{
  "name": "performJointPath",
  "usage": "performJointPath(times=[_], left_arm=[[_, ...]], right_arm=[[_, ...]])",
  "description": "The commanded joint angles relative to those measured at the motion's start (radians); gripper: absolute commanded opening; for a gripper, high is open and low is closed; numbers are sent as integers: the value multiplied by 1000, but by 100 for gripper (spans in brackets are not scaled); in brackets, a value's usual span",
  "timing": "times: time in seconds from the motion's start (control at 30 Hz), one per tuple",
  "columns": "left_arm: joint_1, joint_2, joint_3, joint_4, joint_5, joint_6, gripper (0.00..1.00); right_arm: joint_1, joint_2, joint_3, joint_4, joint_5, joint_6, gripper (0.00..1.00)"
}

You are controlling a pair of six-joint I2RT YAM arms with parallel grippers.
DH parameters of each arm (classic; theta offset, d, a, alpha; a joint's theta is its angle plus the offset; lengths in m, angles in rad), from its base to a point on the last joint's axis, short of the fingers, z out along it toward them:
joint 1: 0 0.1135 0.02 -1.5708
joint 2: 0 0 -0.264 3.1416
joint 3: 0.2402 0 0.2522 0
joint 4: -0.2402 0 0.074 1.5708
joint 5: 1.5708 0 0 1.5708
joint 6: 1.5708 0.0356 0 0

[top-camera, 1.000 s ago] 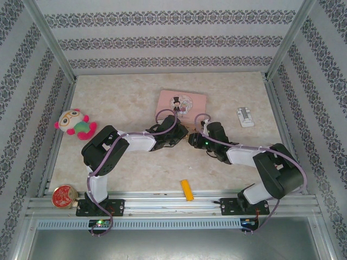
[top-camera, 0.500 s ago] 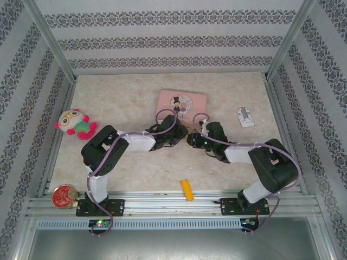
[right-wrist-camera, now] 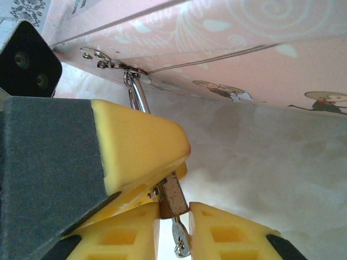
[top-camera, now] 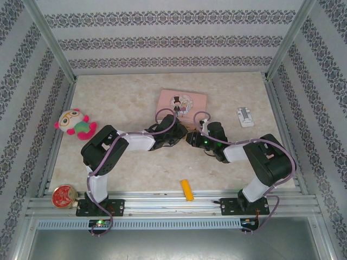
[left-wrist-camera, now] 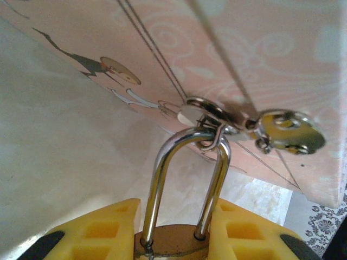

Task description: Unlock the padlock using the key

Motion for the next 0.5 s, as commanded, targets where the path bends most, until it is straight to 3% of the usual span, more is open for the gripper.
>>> performJointPath(times=[0.0, 0.13, 0.43, 0.47], left_arm=[[-13, 15, -9, 61, 172, -51, 3], [-12, 16, -25, 113, 185, -37, 17], [-12, -34, -97, 198, 149, 47, 79], [-11, -43, -111, 208, 138, 57, 81]], right_arm=[[-6, 45, -14, 117, -16, 51, 13], [-7, 81, -15, 171, -24, 91, 6], [-25, 124, -34, 316, -27, 178, 6], [-26, 124, -35, 324, -25, 183, 6]])
